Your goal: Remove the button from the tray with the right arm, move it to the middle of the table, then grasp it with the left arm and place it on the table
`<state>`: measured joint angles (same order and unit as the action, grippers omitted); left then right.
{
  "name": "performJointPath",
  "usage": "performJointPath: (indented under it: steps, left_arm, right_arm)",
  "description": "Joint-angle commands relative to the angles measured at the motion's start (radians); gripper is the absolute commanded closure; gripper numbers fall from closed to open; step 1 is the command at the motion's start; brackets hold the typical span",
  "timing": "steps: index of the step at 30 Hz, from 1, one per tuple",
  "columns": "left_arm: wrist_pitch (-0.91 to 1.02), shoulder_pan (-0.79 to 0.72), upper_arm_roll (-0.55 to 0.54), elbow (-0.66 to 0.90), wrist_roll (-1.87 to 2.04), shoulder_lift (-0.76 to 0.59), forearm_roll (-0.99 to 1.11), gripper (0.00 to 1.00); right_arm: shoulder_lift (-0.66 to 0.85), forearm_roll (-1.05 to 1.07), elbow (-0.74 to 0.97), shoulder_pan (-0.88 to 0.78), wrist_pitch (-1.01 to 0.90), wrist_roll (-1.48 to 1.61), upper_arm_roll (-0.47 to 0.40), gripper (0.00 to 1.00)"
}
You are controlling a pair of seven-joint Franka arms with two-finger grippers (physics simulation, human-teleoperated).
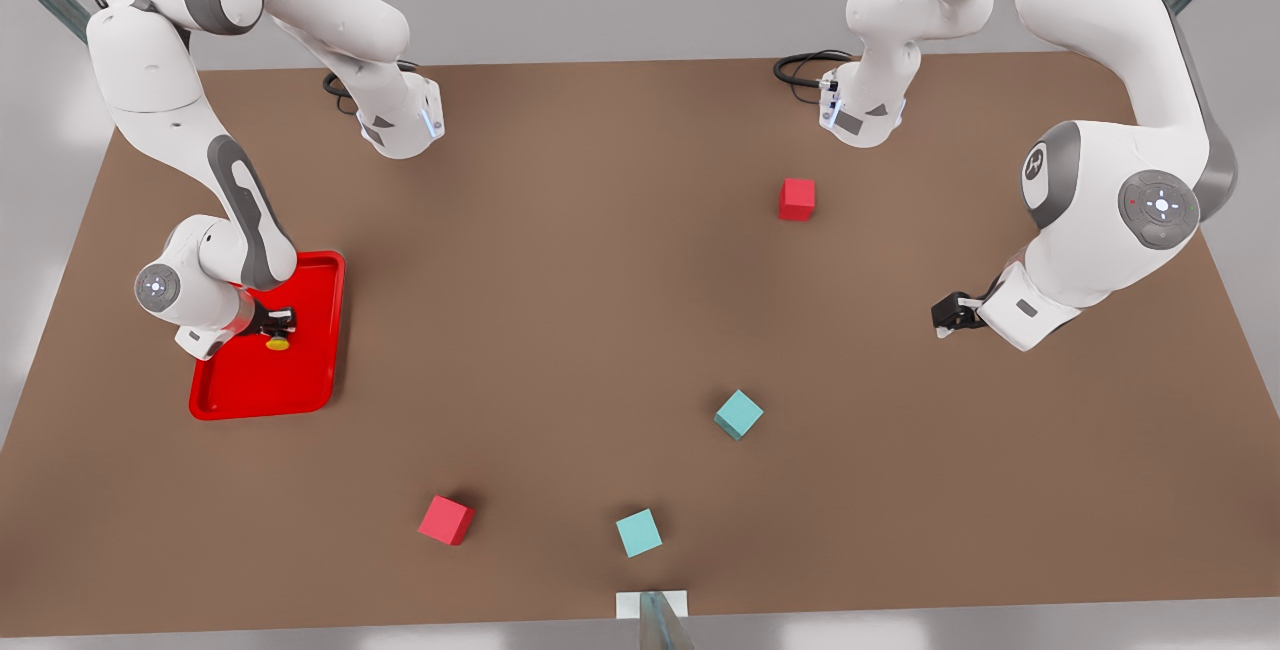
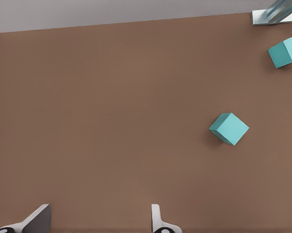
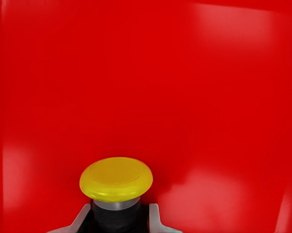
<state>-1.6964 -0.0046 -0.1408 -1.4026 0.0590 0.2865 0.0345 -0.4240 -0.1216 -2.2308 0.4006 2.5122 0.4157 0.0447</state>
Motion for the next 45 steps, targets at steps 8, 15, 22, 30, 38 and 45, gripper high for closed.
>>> performJointPath:
  steps: [8,15,22,30,38,45]
  left_arm:
    - [0.000,0.000,0.000,0.001,0.001,-0.001,0.001,0.00]
    - [-0.002,0.000,0.000,0.001,0.001,-0.001,0.001,0.00]
    - [-0.002,0.000,0.000,0.001,0.001,-0.001,0.001,0.00]
    - [-0.002,0.000,0.000,0.001,0.001,-0.001,-0.001,0.00]
    - [0.000,-0.002,0.000,0.001,0.001,-0.001,0.001,0.00]
    - [0.000,-0.002,0.000,0.002,0.001,-0.003,0.001,0.00]
  right_arm:
    - [0.004,0.002,0.002,-0.014,-0.003,-0.017,0.001,0.59]
    - [0.010,0.002,0.006,-0.014,-0.012,-0.006,0.001,0.59]
    - [0.016,0.007,0.075,-0.017,-0.101,-0.021,0.038,0.59]
    - [0.018,0.039,0.149,-0.022,-0.148,-0.130,0.182,0.59]
    - [0.013,0.039,0.221,-0.123,-0.225,-0.334,0.288,0.59]
    - [0.005,0.039,0.275,-0.261,-0.228,-0.532,0.288,0.58]
